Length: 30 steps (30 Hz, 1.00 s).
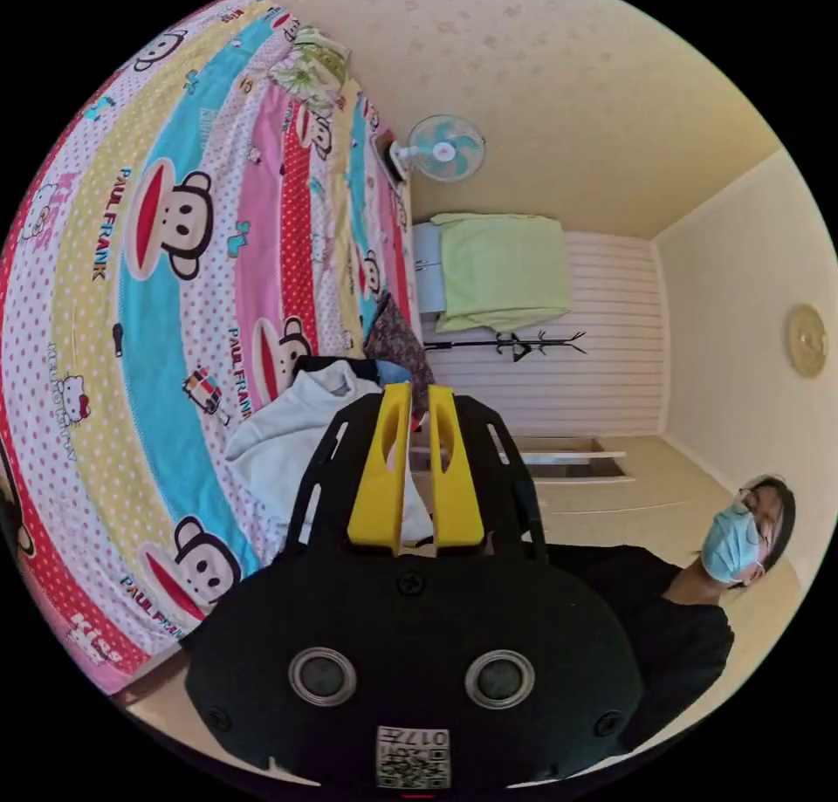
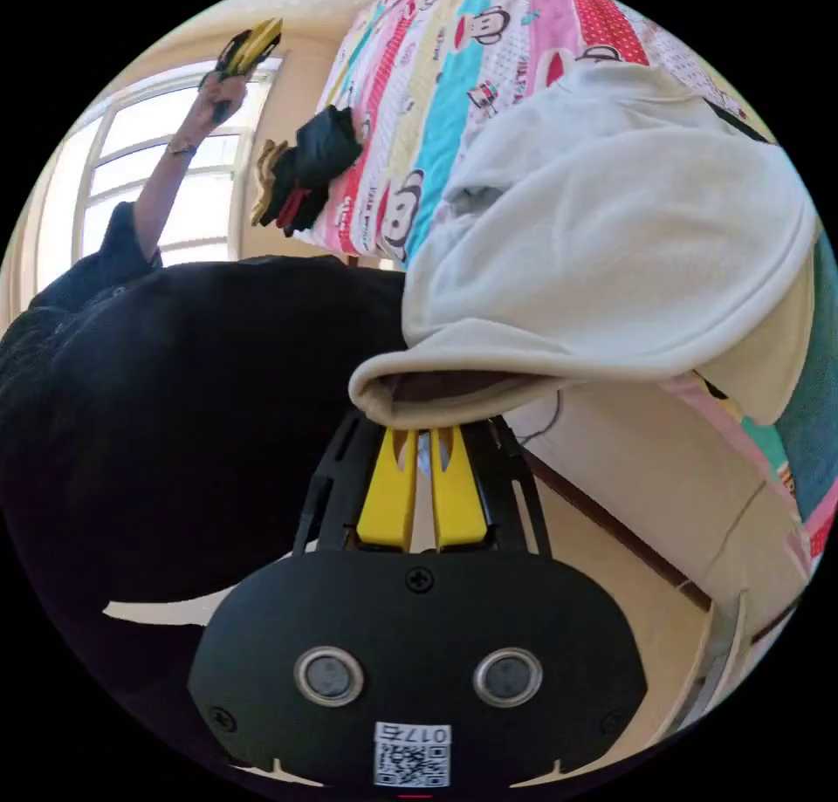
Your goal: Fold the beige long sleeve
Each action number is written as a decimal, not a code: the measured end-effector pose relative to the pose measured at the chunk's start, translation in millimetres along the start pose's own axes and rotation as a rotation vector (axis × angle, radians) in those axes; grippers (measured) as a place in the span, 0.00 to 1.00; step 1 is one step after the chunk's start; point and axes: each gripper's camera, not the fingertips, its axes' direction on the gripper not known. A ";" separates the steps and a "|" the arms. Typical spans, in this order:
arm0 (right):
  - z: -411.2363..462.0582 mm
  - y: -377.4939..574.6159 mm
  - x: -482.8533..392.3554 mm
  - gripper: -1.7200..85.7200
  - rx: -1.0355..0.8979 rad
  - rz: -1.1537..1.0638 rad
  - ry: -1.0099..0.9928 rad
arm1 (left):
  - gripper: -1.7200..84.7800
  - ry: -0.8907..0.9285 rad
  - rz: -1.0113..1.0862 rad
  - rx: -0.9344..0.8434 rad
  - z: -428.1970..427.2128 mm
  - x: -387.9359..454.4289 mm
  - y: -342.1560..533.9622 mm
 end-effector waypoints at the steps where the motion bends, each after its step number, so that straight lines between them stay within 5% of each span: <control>1: 23.7 3.1 9.6 0.03 -0.087 0.110 0.112 | 0.12 -0.087 -0.047 -0.060 22.0 -12.1 1.3; 5: 84.6 31.4 24.9 0.03 -0.251 0.388 0.227 | 0.15 -0.266 -0.122 -0.217 120.2 -67.2 9.8; 16: 131.7 129.8 -12.9 0.04 -0.289 0.503 0.092 | 0.16 -0.519 0.116 -0.333 328.0 -161.7 -11.9; 21: 81.8 120.6 -14.4 0.08 -0.085 0.442 0.179 | 0.17 -0.613 0.180 -0.350 376.4 -172.0 14.1; 30: -74.2 -77.0 1.5 0.12 0.310 0.163 0.700 | 0.17 -0.645 0.125 -0.441 431.4 -151.0 27.1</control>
